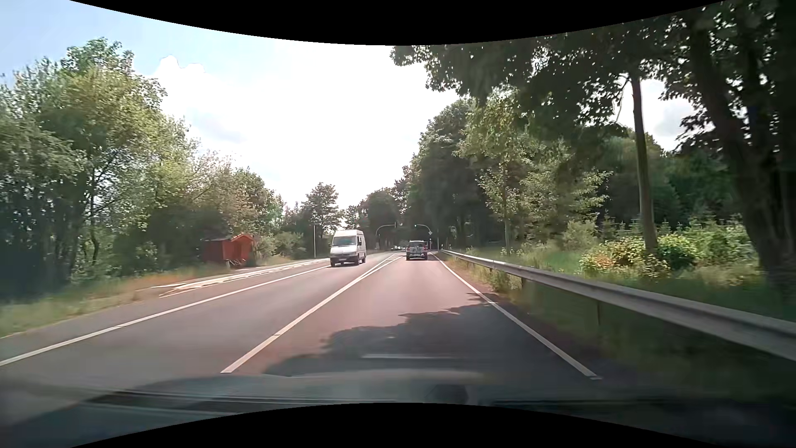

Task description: Follow the waypoints while adhering to traffic rules and regulations

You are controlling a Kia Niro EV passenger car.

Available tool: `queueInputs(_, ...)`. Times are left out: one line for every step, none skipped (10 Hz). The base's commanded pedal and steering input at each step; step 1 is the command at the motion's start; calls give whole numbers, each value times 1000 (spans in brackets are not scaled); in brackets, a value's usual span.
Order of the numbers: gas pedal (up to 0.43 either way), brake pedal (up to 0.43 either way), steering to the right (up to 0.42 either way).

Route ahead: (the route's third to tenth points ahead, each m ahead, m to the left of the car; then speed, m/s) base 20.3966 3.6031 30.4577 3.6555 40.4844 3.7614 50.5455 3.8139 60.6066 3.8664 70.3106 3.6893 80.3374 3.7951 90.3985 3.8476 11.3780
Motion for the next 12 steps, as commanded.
queueInputs(197, 0, -1)
queueInputs(197, 0, -1)
queueInputs(169, 0, -1)
queueInputs(130, 0, -1)
queueInputs(130, 0, -1)
queueInputs(130, 0, -1)
queueInputs(130, 0, -1)
queueInputs(130, 0, -1)
queueInputs(130, 0, -1)
queueInputs(138, 0, 0)
queueInputs(157, 0, -1)
queueInputs(169, 0, 0)
